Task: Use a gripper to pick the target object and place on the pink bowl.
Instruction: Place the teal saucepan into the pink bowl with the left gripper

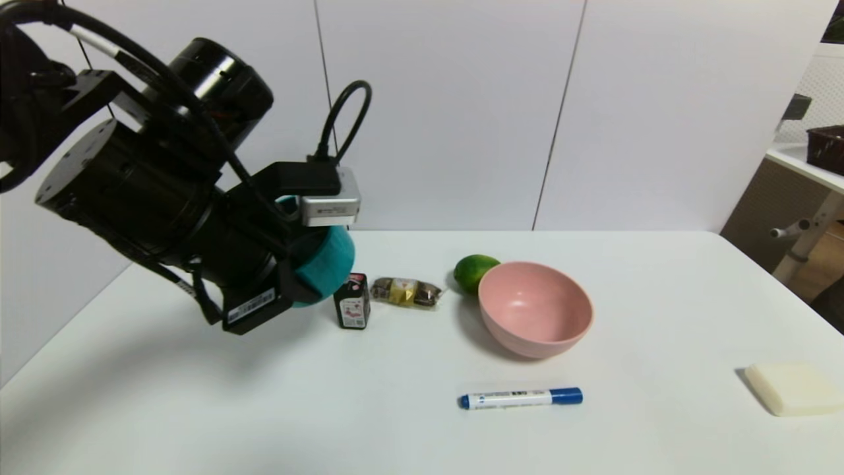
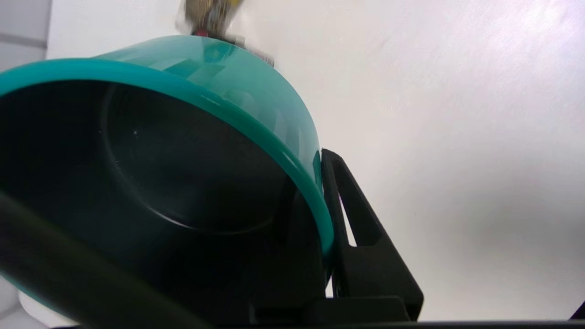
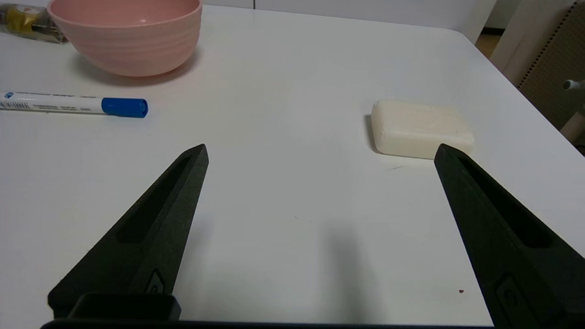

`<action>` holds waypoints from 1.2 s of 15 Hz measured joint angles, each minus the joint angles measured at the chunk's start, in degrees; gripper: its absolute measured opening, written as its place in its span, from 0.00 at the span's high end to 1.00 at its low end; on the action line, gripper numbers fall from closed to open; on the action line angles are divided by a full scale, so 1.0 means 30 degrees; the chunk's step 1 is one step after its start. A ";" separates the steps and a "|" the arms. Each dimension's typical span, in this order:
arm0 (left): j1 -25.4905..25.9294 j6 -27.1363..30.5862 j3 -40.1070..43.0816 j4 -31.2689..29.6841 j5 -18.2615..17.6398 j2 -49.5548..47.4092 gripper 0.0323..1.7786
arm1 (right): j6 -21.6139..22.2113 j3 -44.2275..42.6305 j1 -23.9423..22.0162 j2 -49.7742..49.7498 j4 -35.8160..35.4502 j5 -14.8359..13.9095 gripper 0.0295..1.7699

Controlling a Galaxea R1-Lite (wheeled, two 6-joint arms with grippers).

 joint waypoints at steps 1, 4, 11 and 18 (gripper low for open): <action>-0.0634 -0.0008 -0.0776 -0.0073 -0.0008 0.0467 0.95 | 0.0000 0.0000 0.0000 0.0000 0.0000 0.0008 0.03; -0.2430 -0.0016 -0.2731 -0.1613 -0.0053 0.2239 0.95 | -0.0008 0.0000 0.0000 0.0000 -0.0008 0.0000 0.03; -0.5697 -0.0780 -0.6583 -0.8058 -0.2304 0.7993 0.95 | 0.0000 0.0000 0.0000 0.0000 -0.0020 0.0000 0.03; -0.6652 -0.1406 -0.7131 -1.1427 -0.4112 1.1825 0.95 | 0.0000 0.0000 0.0000 0.0000 -0.0008 0.0000 0.03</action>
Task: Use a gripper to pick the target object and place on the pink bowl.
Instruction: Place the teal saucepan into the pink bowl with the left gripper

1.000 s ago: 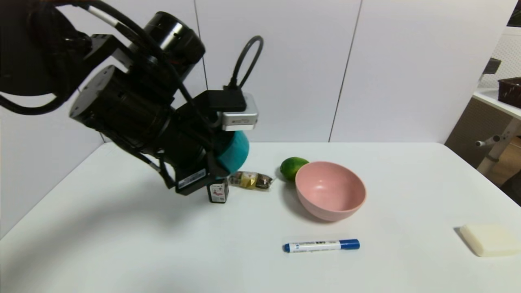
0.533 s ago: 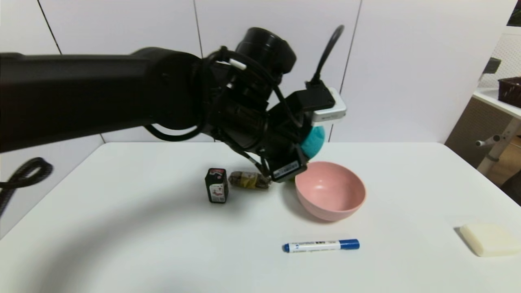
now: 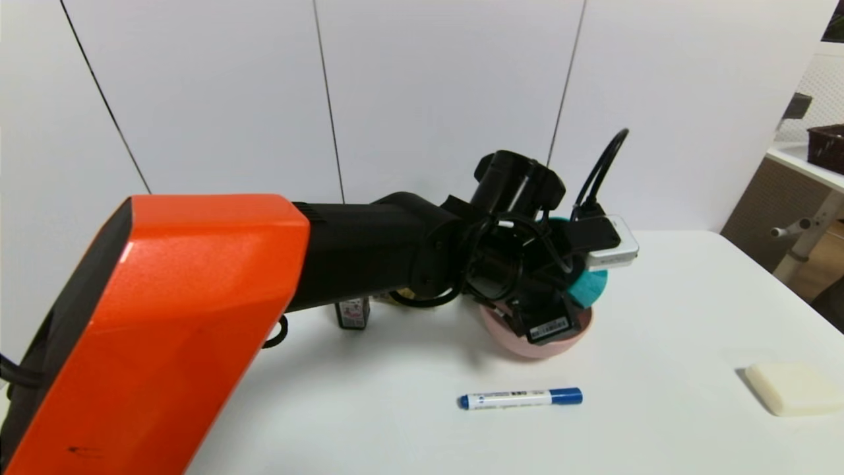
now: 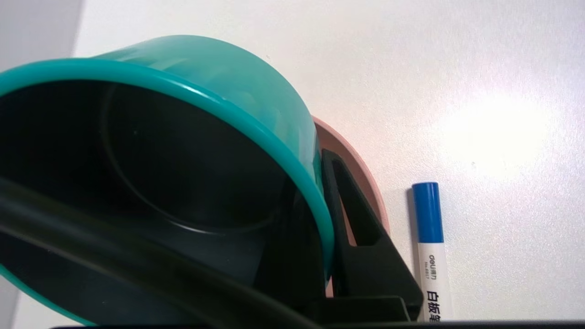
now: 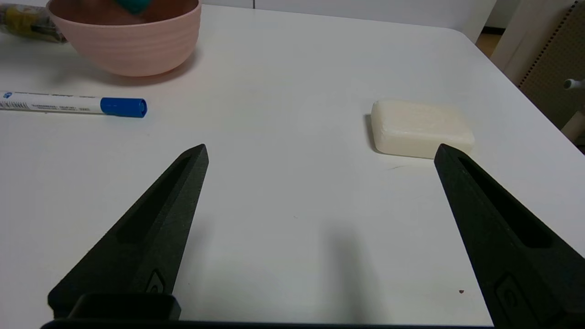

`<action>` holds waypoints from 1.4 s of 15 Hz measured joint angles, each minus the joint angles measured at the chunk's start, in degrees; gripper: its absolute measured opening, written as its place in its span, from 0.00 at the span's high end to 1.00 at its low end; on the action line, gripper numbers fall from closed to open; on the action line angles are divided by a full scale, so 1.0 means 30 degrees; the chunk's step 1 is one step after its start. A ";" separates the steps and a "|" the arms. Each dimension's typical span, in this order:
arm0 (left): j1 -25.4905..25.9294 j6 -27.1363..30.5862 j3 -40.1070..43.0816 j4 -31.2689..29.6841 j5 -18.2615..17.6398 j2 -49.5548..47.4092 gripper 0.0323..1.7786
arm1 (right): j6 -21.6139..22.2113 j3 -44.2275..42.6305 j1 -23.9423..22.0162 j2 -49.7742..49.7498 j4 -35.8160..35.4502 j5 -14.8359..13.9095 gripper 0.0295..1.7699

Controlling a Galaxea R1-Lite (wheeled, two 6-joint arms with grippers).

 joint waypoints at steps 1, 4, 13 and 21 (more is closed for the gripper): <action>0.0000 0.0065 -0.0020 0.0207 0.0008 0.0183 0.95 | 0.0000 0.0000 0.0000 0.0000 0.0000 0.0008 0.03; 0.0053 0.0232 -0.0045 0.1438 0.0081 0.0301 0.95 | -0.0008 0.0000 0.0000 0.0000 0.0008 0.0008 0.03; 0.0597 0.1268 -0.0130 0.3600 0.0882 -0.0451 0.95 | -0.0053 0.0000 0.0000 0.0000 0.0016 0.0008 0.03; 0.0593 0.1248 -0.0130 0.3580 0.0870 -0.0516 0.66 | 0.0000 0.0000 0.0000 0.0000 -0.0004 0.0008 0.03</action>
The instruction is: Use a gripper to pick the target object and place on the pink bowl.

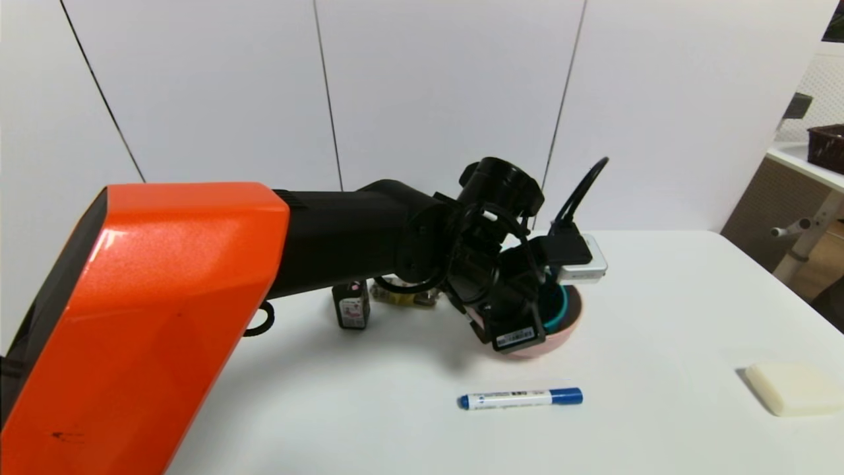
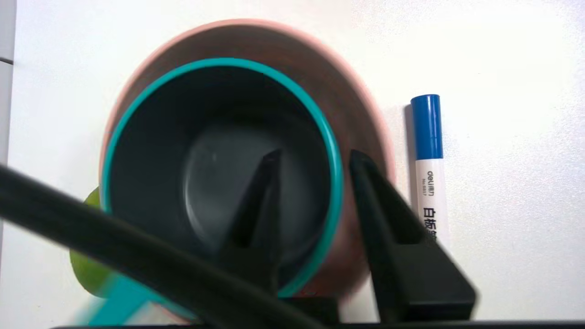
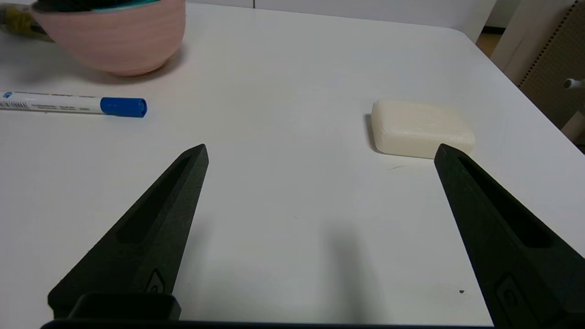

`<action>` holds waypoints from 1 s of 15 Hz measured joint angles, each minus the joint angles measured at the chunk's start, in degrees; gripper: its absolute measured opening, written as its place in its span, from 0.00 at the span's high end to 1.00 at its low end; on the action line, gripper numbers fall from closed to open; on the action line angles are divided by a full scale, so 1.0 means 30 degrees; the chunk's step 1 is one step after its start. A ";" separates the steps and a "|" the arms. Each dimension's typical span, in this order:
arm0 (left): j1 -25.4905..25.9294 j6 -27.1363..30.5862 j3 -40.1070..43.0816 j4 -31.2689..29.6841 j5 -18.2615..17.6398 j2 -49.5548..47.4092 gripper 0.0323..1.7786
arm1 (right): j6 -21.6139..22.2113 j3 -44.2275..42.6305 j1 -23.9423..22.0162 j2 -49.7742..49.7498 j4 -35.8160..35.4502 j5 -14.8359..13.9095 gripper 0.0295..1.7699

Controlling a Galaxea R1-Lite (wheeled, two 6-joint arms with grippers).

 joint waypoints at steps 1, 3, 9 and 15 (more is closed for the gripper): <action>0.0004 -0.0033 0.0000 0.0012 0.0000 0.0000 0.58 | -0.0008 0.0000 0.0000 0.0000 0.0012 0.0000 0.03; 0.0028 -0.0033 0.0000 0.0008 0.0000 -0.0028 0.46 | -0.0008 0.0000 0.0000 0.0000 0.0004 0.0000 0.03; 0.0085 -0.0016 0.0020 0.1902 0.1434 -0.2397 0.23 | -0.0008 0.0000 0.0000 0.0000 0.0004 0.0004 0.03; 0.1552 -0.0313 0.1215 0.5287 0.3255 -0.8058 0.13 | -0.0008 0.0000 0.0000 0.0000 0.0012 0.0000 0.03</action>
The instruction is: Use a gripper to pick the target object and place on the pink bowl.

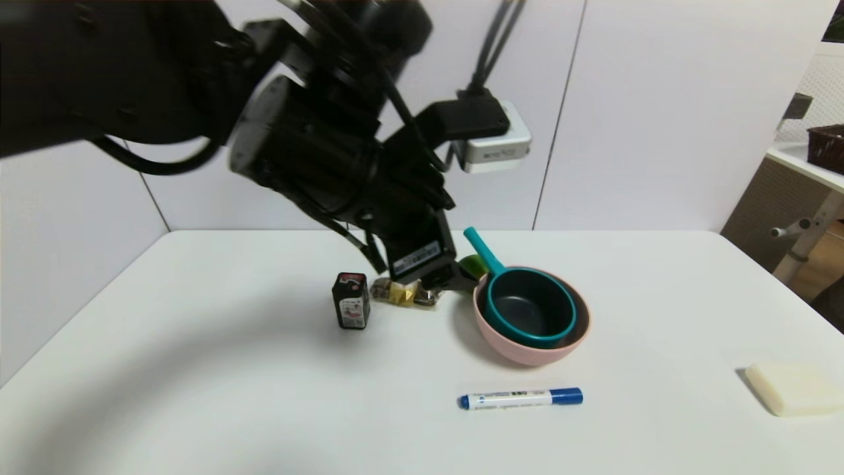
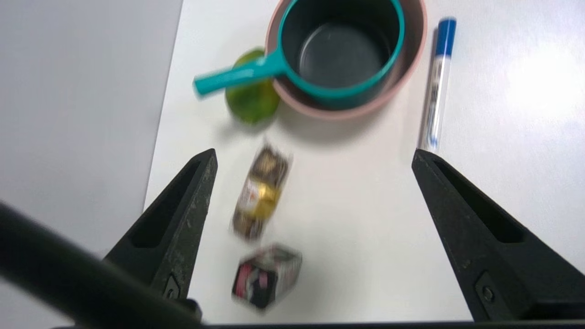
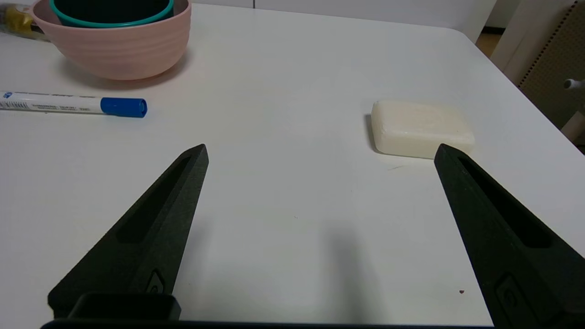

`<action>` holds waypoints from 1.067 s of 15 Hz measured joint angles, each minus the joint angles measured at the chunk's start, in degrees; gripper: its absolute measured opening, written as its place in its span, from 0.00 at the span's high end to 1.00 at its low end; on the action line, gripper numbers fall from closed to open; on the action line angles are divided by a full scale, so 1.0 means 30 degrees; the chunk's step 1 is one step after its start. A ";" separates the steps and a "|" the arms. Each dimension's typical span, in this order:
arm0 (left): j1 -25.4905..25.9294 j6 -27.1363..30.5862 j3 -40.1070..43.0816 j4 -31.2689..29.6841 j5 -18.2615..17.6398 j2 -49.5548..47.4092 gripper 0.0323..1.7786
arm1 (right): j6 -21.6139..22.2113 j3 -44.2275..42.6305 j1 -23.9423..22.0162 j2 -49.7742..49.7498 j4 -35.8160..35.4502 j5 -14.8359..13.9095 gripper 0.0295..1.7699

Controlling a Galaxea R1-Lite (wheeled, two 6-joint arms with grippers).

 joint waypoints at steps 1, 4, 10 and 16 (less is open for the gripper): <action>0.0386 -0.0284 0.0788 0.0569 0.0199 -0.1195 0.12 | 0.0008 0.0000 0.0000 0.0000 0.0000 0.0000 0.03; 0.1796 -0.1467 0.4299 0.1146 0.0439 -0.5161 0.10 | 0.0000 0.0000 0.0000 0.0000 0.0000 0.0000 0.03; 0.5173 -0.3259 1.4113 -0.2812 0.0467 -1.2597 0.07 | 0.0000 0.0000 0.0000 0.0000 -0.0008 0.0000 0.03; 0.9651 -0.5567 2.4970 -1.2881 0.0451 -1.8733 0.06 | 0.0000 0.0000 0.0000 0.0000 0.0000 0.0000 0.03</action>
